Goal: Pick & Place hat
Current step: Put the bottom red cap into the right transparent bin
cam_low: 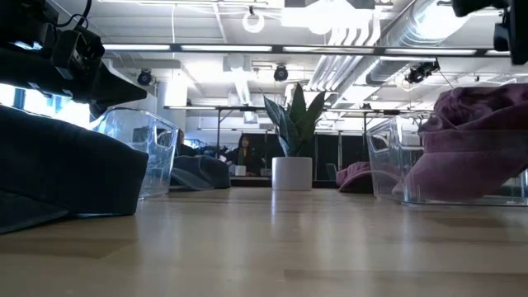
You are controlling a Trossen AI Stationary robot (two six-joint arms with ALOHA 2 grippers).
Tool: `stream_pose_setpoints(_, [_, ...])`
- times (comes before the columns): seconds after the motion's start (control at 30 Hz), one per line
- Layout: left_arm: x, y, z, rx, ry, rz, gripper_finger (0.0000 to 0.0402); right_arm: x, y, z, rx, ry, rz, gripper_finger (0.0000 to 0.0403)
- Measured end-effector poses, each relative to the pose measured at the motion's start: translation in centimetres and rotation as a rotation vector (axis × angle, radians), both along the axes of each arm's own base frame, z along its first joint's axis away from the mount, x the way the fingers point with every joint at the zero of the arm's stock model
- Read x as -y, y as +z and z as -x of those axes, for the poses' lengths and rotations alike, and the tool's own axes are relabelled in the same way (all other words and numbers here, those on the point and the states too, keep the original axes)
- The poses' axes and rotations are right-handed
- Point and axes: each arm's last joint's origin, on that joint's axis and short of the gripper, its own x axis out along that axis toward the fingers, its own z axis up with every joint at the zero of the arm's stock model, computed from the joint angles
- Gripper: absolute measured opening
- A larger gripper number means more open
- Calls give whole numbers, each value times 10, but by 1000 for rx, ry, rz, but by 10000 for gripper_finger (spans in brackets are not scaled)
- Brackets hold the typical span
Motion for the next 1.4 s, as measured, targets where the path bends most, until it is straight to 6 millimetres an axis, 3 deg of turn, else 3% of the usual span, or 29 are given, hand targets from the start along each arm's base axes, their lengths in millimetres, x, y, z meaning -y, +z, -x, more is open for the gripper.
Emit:
stream_pose_setpoints(0.17, [0,0,0,0,0,0,1,-3,-24,-1,-71,156,9,99])
stream_pose_setpoints(0.37, [0,0,0,0,0,0,1,-1,-66,-3,-232,85,131,11])
stream_pose_setpoints(0.53, [0,0,0,0,0,0,1,-6,-76,-12,-293,79,119,24])
stream_pose_setpoints(0.73, [0,0,0,0,0,0,1,-7,-64,-7,-433,57,17,34])
stream_pose_setpoints(0.9, [0,0,0,0,0,0,1,-4,-29,-15,-283,26,-32,39])
stream_pose_setpoints(1.03, [0,0,0,0,0,0,1,15,5,-25,-52,-97,84,43])
stream_pose_setpoints(1.13, [0,0,0,0,0,0,1,41,16,-32,30,-279,207,24])
stream_pose_setpoints(1.23, [0,0,0,0,0,0,1,72,5,-35,-3,-368,270,4])
stream_pose_setpoints(1.4, [0,0,0,0,0,0,1,110,-34,-34,-54,-465,223,5])
